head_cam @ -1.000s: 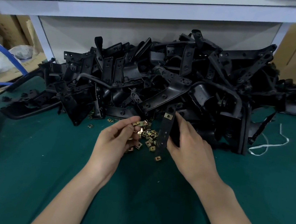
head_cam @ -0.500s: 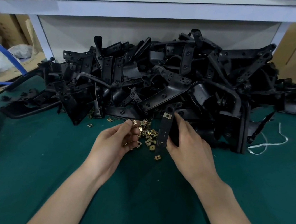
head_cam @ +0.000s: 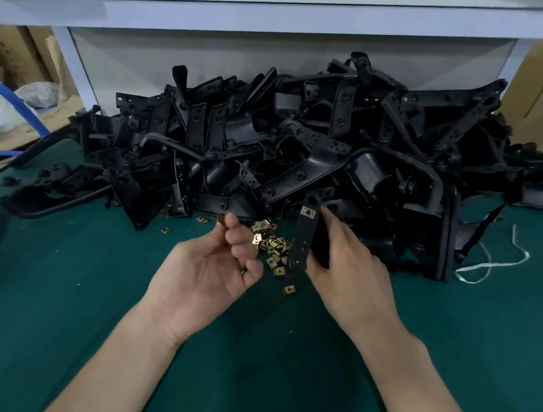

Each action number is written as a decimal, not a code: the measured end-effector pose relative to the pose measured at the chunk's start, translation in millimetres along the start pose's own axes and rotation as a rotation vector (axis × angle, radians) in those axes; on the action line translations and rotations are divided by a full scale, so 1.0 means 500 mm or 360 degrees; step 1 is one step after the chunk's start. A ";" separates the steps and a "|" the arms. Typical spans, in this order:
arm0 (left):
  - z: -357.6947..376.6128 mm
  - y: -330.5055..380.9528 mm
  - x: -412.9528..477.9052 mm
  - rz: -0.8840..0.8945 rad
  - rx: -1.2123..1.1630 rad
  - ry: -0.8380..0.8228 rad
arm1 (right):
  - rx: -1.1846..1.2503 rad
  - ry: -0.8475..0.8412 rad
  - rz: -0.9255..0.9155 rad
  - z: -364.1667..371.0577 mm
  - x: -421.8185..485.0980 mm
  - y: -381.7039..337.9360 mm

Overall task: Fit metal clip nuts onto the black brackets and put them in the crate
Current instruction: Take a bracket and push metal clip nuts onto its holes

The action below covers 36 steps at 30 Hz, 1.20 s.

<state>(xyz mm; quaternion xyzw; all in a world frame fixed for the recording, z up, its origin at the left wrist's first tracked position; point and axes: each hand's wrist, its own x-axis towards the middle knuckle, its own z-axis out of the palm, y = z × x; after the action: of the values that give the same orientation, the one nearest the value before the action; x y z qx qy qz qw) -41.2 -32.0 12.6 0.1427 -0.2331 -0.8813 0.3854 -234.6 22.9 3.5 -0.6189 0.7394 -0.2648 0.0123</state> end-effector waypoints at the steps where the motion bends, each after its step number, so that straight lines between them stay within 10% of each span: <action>1: 0.000 0.001 -0.003 -0.0009 -0.0063 -0.0053 | -0.0005 -0.0006 0.0000 0.000 0.000 0.000; 8: -0.001 0.001 -0.003 0.0006 -0.0040 -0.0109 | -0.0007 0.0010 0.0003 0.003 0.001 0.001; 17: 0.014 -0.023 0.007 0.0277 0.1004 0.0367 | -0.0028 0.0076 0.0019 0.007 0.002 0.008; 36: 0.031 -0.059 0.007 0.0368 0.1190 0.0397 | -0.0141 0.0022 0.0008 0.011 0.004 0.006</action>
<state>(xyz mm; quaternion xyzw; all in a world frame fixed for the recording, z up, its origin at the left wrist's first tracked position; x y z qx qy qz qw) -68.2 -12.3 10.2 0.3517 -0.5033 -0.6627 0.4287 -235.9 19.4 -1.6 -0.6151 0.7520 -0.2361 -0.0196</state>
